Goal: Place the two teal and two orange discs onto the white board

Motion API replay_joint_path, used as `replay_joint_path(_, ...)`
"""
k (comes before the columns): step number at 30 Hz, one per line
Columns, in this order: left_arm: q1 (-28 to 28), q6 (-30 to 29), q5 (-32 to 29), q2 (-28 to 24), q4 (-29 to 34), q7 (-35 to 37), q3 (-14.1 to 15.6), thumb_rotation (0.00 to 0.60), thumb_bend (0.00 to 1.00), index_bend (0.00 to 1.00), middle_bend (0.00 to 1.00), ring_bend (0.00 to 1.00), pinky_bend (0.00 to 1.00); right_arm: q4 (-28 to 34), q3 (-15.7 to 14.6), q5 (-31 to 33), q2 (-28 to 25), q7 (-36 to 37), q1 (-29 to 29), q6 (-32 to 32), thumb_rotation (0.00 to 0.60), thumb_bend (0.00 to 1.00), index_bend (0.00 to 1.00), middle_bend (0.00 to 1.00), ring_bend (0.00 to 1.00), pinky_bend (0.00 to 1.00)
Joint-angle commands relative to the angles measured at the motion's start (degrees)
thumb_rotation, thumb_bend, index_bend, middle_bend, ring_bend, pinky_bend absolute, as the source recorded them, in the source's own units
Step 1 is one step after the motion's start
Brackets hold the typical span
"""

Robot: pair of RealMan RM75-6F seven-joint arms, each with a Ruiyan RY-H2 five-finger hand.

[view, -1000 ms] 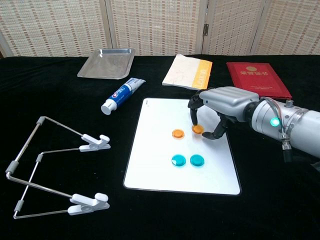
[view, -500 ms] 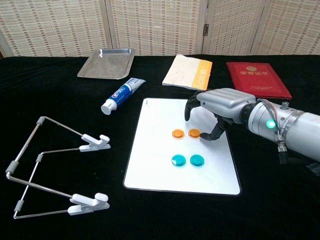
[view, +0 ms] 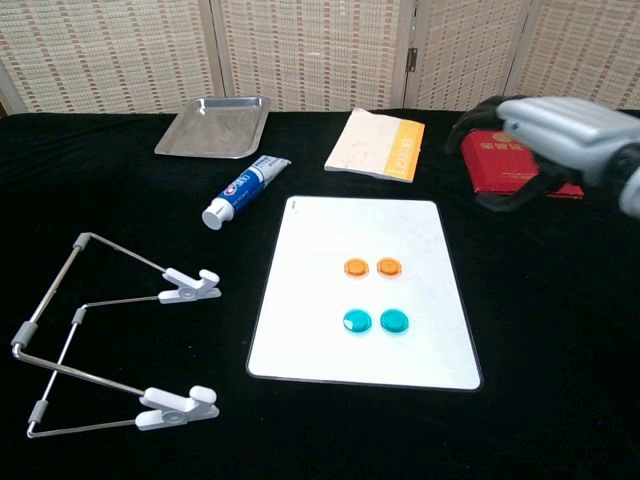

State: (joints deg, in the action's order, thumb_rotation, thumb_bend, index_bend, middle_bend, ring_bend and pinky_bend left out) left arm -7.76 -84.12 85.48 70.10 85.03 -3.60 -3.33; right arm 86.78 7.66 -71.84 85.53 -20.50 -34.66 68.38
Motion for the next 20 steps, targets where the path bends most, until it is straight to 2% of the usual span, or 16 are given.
replay_joint_path(1, -0.14, -0.11, 0.02, 0.11, 0.71, -0.93, -0.14, 0.600, 0.16, 0.02, 0.00, 0.00, 0.00, 3.48, -3.39, -6.05, -6.00, 3.21, 7.24, 9.41, 0.600, 0.40, 0.22, 0.16, 0.03, 0.00)
replay_joint_path(7, -0.47, 0.36, -0.41, 0.63, 2.08, -2.61, -0.27, 0.600, 0.16, 0.02, 0.00, 0.00, 0.00, 4.65, -7.74, -10.95, -11.01, 10.07, 15.52, 18.24, 0.600, 0.40, 0.06, 0.06, 0.00, 0.00)
replay_joint_path(13, -0.40, -0.14, 0.02, 0.11, 4.25, -3.28, -0.20, 0.600, 0.16, 0.02, 0.00, 0.00, 0.00, 5.03, -10.50, -14.54, -15.00, 16.70, 21.70, 24.10, 0.600, 0.40, 0.04, 0.04, 0.00, 0.00)
replay_joint_path(20, -0.47, 0.12, 0.12, -0.15, 5.87, -4.99, 0.13, 0.600, 0.16, 0.02, 0.00, 0.00, 0.00, 6.81, -12.39, -15.89, -18.14, 18.18, 25.58, 25.01, 0.600, 0.40, 0.03, 0.04, 0.00, 0.00)
